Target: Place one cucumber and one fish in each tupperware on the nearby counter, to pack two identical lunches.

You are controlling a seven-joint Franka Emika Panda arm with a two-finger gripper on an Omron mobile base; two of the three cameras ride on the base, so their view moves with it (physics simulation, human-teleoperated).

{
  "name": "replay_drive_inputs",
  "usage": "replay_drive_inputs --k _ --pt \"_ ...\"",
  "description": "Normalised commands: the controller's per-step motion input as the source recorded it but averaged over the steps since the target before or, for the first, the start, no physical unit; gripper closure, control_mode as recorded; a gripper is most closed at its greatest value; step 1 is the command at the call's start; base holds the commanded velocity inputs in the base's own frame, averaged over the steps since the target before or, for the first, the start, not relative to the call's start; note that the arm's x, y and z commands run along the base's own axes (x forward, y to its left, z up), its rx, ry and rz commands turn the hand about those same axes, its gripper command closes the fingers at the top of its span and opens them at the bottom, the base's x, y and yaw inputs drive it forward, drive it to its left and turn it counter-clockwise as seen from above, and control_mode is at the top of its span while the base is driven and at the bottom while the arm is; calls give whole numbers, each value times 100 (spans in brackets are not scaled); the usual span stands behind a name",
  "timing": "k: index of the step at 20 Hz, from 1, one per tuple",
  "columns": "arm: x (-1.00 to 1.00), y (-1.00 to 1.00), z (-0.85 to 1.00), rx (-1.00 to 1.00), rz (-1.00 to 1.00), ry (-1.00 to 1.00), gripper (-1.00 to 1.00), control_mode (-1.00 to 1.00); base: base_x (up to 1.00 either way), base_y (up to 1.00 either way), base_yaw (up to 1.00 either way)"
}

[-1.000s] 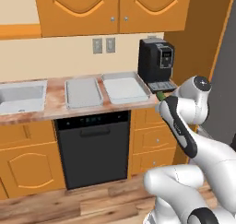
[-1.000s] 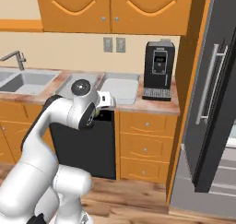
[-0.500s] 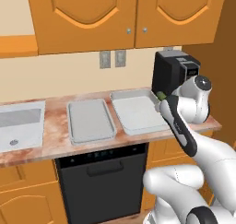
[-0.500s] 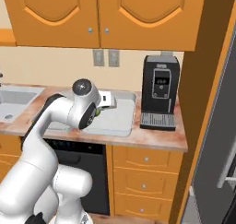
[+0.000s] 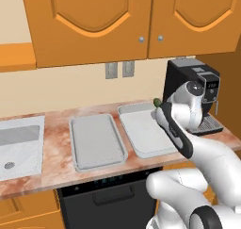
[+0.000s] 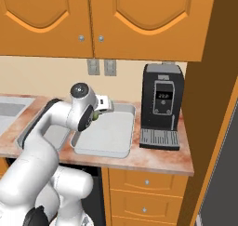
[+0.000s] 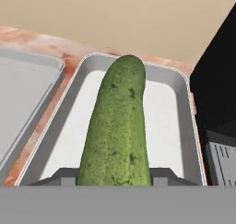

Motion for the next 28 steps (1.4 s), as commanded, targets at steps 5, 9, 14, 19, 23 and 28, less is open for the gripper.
replay_drive_inputs --k 5,9,14,19,23,28 --pt "46 45 -81 -1 0 0 100 -100 0 0 0" --pt "52 8 -49 0 -1 2 100 -100 0 0 0" --pt "50 0 -26 0 -1 10 100 -100 0 0 0" --pt "54 0 -23 0 -1 10 100 -100 0 0 0" --pt "48 0 -46 0 0 1 100 -100 0 0 0" --pt "32 0 -41 0 0 -1 -100 -100 0 0 0"
